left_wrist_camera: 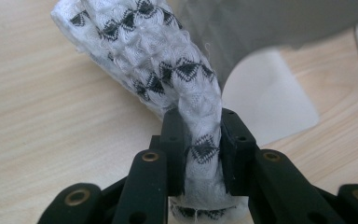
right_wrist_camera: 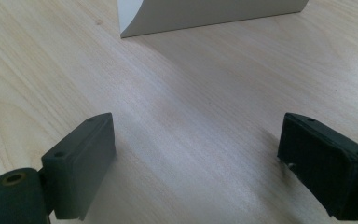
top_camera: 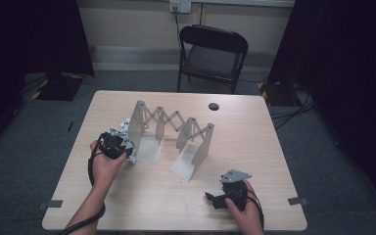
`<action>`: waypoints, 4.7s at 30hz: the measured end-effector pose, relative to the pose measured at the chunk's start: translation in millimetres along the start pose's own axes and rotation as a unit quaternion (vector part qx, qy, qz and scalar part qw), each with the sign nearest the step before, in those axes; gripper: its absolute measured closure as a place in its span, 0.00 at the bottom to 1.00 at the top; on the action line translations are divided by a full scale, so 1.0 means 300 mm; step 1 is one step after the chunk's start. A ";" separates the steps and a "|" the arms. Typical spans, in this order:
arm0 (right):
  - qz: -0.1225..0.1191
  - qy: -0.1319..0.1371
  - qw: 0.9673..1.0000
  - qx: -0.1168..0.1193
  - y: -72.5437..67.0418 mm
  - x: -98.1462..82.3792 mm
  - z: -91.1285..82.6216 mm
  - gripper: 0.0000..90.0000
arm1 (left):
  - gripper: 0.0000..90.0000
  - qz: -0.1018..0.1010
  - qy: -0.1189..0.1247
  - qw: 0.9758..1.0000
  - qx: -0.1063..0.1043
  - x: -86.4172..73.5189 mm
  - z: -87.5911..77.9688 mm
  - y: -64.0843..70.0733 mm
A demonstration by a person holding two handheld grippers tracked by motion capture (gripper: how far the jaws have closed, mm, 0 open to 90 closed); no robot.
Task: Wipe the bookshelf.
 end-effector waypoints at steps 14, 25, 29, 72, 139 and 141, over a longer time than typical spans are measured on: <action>0.000 0.000 1.000 0.000 0.000 0.000 0.000 0.11 | 0.79 -0.014 -0.004 1.000 0.000 -0.078 0.035 -0.025; 0.001 -0.001 1.000 0.000 -0.001 0.000 -0.001 0.11 | 0.60 -0.031 0.002 0.999 0.021 -0.108 0.007 -0.069; 0.001 -0.001 1.000 0.000 -0.001 0.000 -0.001 0.11 | 0.53 -0.034 0.007 0.999 0.033 -0.101 -0.006 -0.078; 0.001 0.000 1.000 -0.001 -0.002 0.001 0.000 0.11 | 0.84 0.011 0.085 0.996 -0.014 0.316 -0.328 0.041; 0.000 0.000 1.000 0.000 -0.003 0.002 0.001 0.11 | 0.84 -0.026 0.074 0.997 -0.011 0.214 -0.224 -0.022; 0.000 0.000 1.000 0.000 -0.003 0.002 0.001 0.11 | 0.84 -0.021 0.084 0.996 -0.013 0.255 -0.251 -0.010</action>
Point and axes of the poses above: each handheld gripper's, and its own axes: z roughly forward along the jaws, x roughly out of its top, y roughly to its right, the point moved 9 cm from there along z, roughly forward along the jaws, and after that the axes turned 12 degrees about -z, right-handed, at the moved point
